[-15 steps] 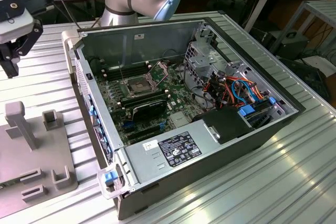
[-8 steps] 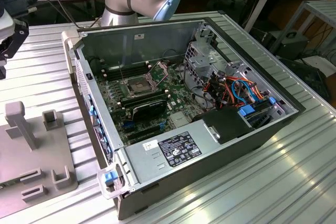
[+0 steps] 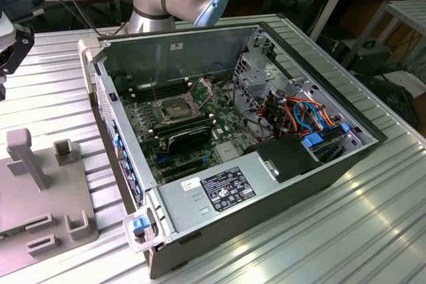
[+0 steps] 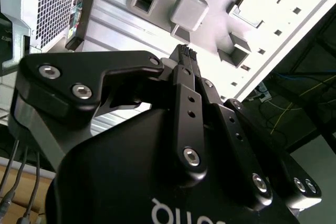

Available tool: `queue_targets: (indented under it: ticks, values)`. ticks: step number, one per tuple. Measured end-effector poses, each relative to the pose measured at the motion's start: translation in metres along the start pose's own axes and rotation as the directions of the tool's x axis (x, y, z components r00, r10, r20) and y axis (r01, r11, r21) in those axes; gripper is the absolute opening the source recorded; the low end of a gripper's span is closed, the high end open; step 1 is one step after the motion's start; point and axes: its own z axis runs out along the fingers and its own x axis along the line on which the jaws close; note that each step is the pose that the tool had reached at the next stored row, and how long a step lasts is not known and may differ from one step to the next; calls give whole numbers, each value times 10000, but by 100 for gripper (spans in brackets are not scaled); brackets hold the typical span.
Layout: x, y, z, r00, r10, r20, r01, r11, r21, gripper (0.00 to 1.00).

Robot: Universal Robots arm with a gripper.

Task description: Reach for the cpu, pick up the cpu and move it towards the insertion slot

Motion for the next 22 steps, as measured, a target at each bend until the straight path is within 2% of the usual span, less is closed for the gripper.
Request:
queue_targets:
  ticks: [6, 7, 9, 11, 12, 16, 19, 20, 22]
  values:
    - [184, -24, -3, 10000, -18, 1, 18, 10000, -2, 11]
    - [228, -33, -4, 10000, -26, -1, 26, 10000, -1, 11]
    - [366, -67, -3, 10000, -46, -1, 46, 10000, -2, 11]
    - [433, -80, -2, 10000, -47, -2, 47, 10000, -2, 11]
    - [488, -91, 0, 10000, -48, -2, 48, 10000, -2, 11]
    - [603, -123, 7, 10000, -78, -19, 78, 10000, -2, 11]
    - [632, -143, 20, 9998, -181, -59, 181, 9998, -1, 11]
    - [735, -175, 63, 9989, -447, -134, 447, 9990, -5, 11]
    - [804, -185, 82, 9986, -498, -149, 498, 9988, -5, 11]
